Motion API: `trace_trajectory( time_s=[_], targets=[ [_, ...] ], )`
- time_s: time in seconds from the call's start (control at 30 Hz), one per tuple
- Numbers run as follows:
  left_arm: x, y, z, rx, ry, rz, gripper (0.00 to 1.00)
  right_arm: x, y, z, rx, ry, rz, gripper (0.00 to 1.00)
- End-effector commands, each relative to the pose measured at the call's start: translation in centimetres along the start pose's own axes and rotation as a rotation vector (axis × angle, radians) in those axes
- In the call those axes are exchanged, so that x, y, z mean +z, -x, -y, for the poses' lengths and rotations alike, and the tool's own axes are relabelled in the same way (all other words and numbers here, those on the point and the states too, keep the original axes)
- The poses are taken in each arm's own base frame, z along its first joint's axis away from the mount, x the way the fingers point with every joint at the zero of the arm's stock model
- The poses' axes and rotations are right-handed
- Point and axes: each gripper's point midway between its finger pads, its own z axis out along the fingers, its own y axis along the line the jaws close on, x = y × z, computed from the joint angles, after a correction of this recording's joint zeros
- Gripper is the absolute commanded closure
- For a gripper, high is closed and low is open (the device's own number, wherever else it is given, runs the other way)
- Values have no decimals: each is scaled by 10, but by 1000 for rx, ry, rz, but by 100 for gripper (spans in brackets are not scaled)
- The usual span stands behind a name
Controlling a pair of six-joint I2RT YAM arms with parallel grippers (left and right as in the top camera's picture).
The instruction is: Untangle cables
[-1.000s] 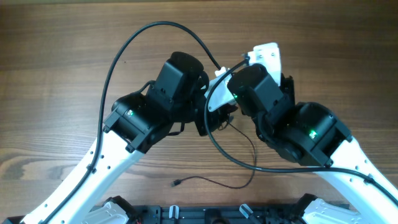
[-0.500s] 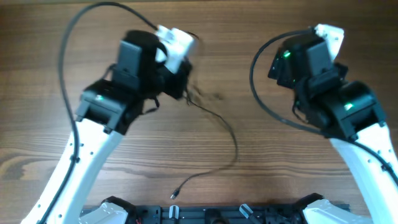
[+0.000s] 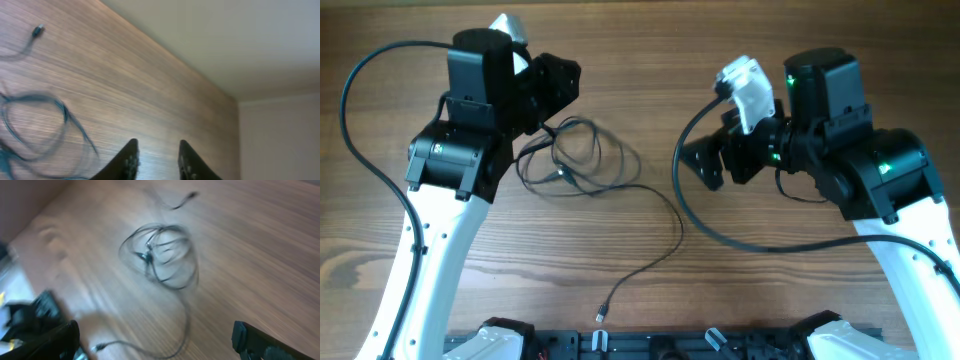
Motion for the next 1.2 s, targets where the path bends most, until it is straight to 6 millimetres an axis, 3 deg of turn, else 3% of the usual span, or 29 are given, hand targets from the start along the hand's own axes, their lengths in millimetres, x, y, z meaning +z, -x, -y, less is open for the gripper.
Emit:
trace_trajectory(
  time_s=[0.0,0.13,0.3,0.4,0.57,0.73,0.87,1.17],
  targets=[
    [-6,5,12,-53,-44,11,57,-7,1,-25,-107,121,25,0],
    [-6,9,0,-24,18,43,55,-3,-8,-24,-117,129,-17,0],
    [-13,25,-43,5,246,162,54,21,-27,-13,-45,150,-136,0],
    [-23,33,-66,17,373,224,49,48,-34,0,26,158,-203,0],
    [-30,25,-90,-1,463,180,48,100,-38,23,151,152,-266,0],
    [-37,15,-108,-17,531,133,47,145,-54,40,229,80,-347,0],
    [-41,5,-118,-19,574,90,45,175,-82,48,228,4,-463,0],
    [-45,-5,-125,-22,607,45,45,225,-138,46,156,-77,-661,0]
  ],
)
